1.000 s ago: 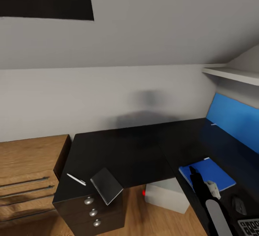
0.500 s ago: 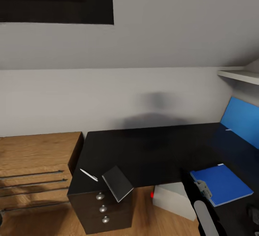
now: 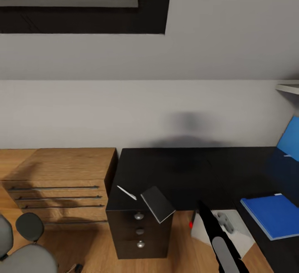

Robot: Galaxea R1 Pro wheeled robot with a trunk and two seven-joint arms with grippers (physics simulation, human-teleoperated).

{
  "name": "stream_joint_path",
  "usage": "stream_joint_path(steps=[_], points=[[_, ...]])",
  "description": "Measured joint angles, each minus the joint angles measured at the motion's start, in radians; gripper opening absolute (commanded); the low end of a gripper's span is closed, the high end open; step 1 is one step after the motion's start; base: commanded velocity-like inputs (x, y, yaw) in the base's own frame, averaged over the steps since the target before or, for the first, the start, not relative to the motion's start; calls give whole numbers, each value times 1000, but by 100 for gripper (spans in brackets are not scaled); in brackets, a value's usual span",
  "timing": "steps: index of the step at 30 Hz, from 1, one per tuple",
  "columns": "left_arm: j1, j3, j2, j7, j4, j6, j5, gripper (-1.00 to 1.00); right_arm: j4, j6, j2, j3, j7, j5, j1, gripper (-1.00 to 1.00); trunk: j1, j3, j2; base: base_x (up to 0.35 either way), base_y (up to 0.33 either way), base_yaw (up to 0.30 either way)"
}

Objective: In the bedroom, organize the workspace by keeping the computer under the desk, ensuring the monitor is on the desk, placing the keyboard on the desk next to the monitor, placing the mouse on the desk next to the keyboard, moving the folder from the swivel chair onto the desk next to the mouse, stacking the notebook on top of the folder with the pen on top of the notebook, and positioning the swivel chair next to the desk.

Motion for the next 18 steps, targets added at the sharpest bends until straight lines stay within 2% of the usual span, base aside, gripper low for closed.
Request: stream_joint_path(steps=[12,18], points=[[0,2,1,1,0,-20,1,100,199,-99,9,62,14,22,0,100,0,9,0,-7,10,212],[0,2,2,1,0,-21,1,100,350,-191,9,117,17,38,0,100,0,13,0,-17,11,216]])
